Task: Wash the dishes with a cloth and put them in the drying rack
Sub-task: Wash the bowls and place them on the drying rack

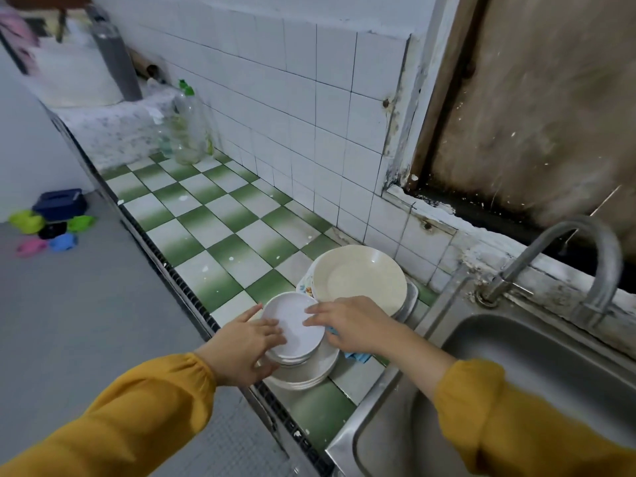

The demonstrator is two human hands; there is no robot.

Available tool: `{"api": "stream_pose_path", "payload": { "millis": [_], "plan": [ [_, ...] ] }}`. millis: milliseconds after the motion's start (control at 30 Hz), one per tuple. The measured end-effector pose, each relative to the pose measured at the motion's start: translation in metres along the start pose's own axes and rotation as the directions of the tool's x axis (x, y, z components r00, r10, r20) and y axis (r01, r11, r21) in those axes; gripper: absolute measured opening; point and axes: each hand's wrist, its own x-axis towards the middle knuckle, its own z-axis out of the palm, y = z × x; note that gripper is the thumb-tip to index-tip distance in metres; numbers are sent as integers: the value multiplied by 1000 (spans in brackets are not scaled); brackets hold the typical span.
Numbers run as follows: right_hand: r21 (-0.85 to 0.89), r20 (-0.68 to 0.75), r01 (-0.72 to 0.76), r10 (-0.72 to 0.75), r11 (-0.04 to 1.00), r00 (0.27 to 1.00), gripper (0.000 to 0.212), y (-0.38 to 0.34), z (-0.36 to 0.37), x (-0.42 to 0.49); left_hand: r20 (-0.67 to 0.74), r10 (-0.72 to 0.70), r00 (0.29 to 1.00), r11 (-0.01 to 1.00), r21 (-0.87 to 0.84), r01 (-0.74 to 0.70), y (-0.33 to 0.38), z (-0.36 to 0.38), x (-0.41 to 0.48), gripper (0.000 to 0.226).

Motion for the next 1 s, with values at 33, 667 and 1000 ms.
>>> {"api": "stream_pose_path", "payload": {
  "millis": [33,667,1000],
  "plan": [
    [-43,35,11,-10,999,999,47,-2,-4,1,5,24,1000,1000,2,-24,-2,3,-1,33],
    [95,-255,17,8,995,967,11,-2,26,-9,-133,52,990,999,5,-51,-9,10,4,20],
    [714,-153,-139,347,686,925,22,1,30,-14,-36,-234,972,637,-761,125,-3,-6,-4,62]
  ]
}}
